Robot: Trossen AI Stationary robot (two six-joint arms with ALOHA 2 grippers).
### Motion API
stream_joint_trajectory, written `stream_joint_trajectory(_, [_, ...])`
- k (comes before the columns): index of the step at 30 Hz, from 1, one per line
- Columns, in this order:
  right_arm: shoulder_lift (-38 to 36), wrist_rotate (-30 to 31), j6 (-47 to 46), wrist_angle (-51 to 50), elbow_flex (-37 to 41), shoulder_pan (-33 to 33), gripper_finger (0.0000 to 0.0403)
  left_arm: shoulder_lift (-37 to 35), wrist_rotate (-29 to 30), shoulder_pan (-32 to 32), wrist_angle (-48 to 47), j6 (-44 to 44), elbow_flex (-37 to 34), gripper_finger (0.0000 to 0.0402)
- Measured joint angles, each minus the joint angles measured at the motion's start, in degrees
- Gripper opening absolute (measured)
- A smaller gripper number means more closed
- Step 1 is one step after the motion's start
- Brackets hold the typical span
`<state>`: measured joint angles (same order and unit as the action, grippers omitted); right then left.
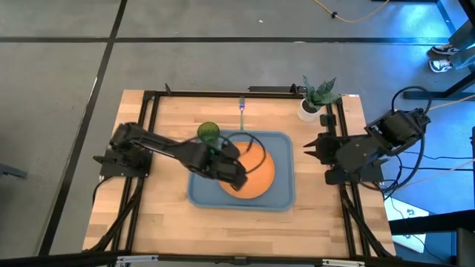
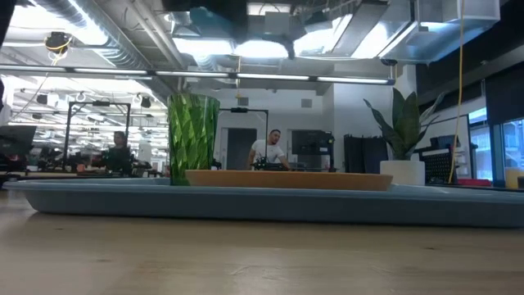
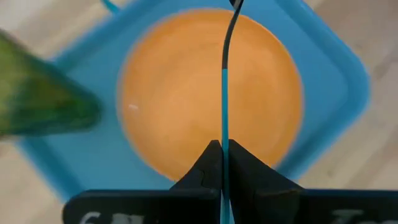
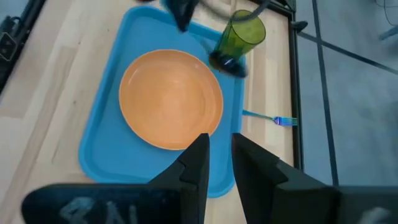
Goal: Pick and place plate/cup/fork/spoon on tray
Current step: Put the blue spoon on the blue tray to the right of the orange plate
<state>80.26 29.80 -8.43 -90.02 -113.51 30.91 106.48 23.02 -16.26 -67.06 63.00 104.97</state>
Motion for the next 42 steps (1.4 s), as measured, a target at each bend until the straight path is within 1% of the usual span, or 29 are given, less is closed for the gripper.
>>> stream_joint_trajectory(3, [-0.99,-0.02,-0.26,0.0,0.0,0.55,0.0073,4.11,-1.51,-0.45,1.39,-0.02,4.57,0.0])
stream_joint_trajectory(6, [-1.63,0.08,-0.26,0.0,0.0,1.05,0.0073,7.54,-1.74,-0.43,2.04,1.09,9.0,0.0])
stream_joint_trajectory(9, [-1.72,0.07,-0.28,0.0,0.0,1.06,0.0073,10.67,-1.61,-0.36,5.96,3.6,12.04,0.0])
stream_joint_trajectory(13, [-1.72,0.07,-0.27,0.0,0.0,1.04,0.0073,15.16,-1.33,-0.43,13.27,5.44,14.01,0.0])
stream_joint_trajectory(18, [-1.72,0.09,-0.02,0.01,0.04,1.04,0.0073,19.13,0.1,-0.28,22.12,8.49,14.4,0.0])
stream_joint_trajectory(23, [-1.72,0.11,0.67,0.02,0.06,1.04,0.0073,22.45,2.38,0.18,31.03,8.58,14.44,0.0])
stream_joint_trajectory(32, [-1.72,0.12,1.37,0.01,0.09,1.04,0.0073,26.41,1.94,1.03,34.39,10.47,14.44,0.0])
stream_joint_trajectory(36, [-1.72,0.13,1.32,0.02,0.09,1.04,0.0073,27.45,2.56,1.35,38.09,10.4,14.44,0.0])
stream_joint_trajectory(42, [-1.72,0.14,1.36,0.0,0.09,1.04,0.0073,29.2,2.7,1.91,38.88,10.5,14.4,0.0])
